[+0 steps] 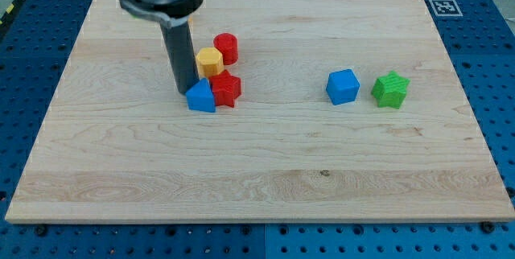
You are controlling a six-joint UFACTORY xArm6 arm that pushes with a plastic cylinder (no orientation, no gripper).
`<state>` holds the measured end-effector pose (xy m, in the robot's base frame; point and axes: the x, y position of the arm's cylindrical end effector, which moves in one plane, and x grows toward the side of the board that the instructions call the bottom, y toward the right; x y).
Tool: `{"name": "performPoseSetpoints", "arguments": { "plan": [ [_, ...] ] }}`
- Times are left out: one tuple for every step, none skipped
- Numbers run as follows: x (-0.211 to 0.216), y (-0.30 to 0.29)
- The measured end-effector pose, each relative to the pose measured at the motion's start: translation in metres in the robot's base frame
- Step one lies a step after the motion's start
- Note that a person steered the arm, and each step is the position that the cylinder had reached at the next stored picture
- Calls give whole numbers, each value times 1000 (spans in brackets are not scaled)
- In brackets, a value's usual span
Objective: Slide the blue triangle below the red star
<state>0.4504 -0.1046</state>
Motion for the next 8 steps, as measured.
{"name": "performPoseSetpoints", "arguments": {
  "plan": [
    [39,6],
    [65,23],
    [67,44],
    [68,41],
    [68,19],
    [68,17],
    [62,18],
    [54,32]
  ]
}}
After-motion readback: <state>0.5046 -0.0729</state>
